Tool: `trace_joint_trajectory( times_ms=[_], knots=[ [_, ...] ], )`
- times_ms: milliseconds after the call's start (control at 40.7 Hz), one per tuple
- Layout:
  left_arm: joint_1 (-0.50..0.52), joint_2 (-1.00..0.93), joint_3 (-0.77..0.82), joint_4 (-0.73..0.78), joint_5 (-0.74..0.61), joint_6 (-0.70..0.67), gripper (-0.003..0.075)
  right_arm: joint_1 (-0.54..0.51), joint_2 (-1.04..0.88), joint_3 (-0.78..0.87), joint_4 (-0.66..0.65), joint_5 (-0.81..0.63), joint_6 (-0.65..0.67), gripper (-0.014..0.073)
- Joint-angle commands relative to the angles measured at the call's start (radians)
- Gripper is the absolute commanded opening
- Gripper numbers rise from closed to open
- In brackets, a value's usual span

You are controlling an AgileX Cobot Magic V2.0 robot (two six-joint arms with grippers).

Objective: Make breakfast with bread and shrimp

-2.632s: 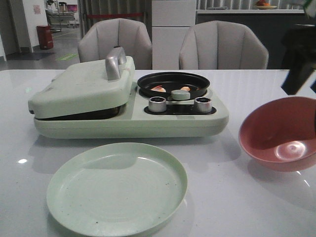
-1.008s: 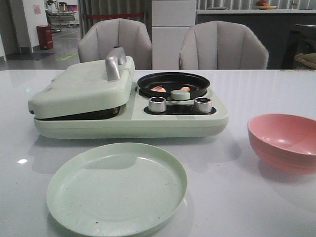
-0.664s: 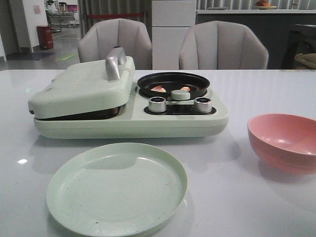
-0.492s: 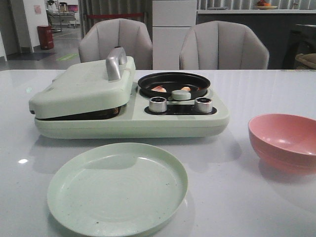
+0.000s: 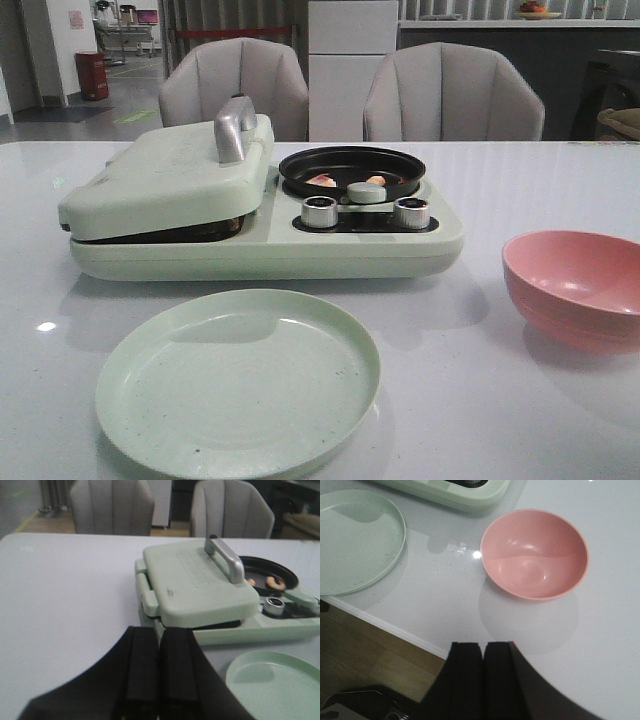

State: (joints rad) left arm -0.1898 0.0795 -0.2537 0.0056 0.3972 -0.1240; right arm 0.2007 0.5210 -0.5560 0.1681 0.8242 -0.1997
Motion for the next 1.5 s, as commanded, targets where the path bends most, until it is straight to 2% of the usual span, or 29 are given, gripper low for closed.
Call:
trace_joint_trajectory(
  times_ms=[0, 123, 394, 615, 762, 1131, 1476],
  knots=[
    [0.067, -0.058, 0.064, -0.038, -0.159, -0.009, 0.0102, -0.001, 0.002, -0.028, 0.009, -0.06, 0.001, 0.0015],
    [0.109, -0.092, 0.163, -0.052, -0.26, -0.009, 0.0102, -0.001, 0.002, -0.028, 0.009, -0.06, 0.001, 0.0015],
    [0.1, -0.101, 0.286, -0.05, -0.43, -0.009, 0.0102, -0.001, 0.002, -0.028, 0.009, -0.06, 0.001, 0.0015],
    [0.086, -0.101, 0.286, 0.063, -0.458, 0.013, 0.0102, -0.001, 0.002, -0.028, 0.009, -0.059, 0.002, 0.0015],
    [0.072, -0.101, 0.286, 0.044, -0.474, 0.071, 0.0102, -0.001, 0.002, -0.028, 0.009, -0.059, 0.002, 0.0015],
    [0.072, -0.101, 0.286, 0.009, -0.476, 0.073, 0.0101, -0.001, 0.002, -0.028, 0.009, -0.059, 0.002, 0.0015],
    [0.158, -0.101, 0.286, -0.006, -0.476, 0.073, 0.0101, -0.001, 0.002, -0.028, 0.009, -0.059, 0.002, 0.0015]
  ],
)
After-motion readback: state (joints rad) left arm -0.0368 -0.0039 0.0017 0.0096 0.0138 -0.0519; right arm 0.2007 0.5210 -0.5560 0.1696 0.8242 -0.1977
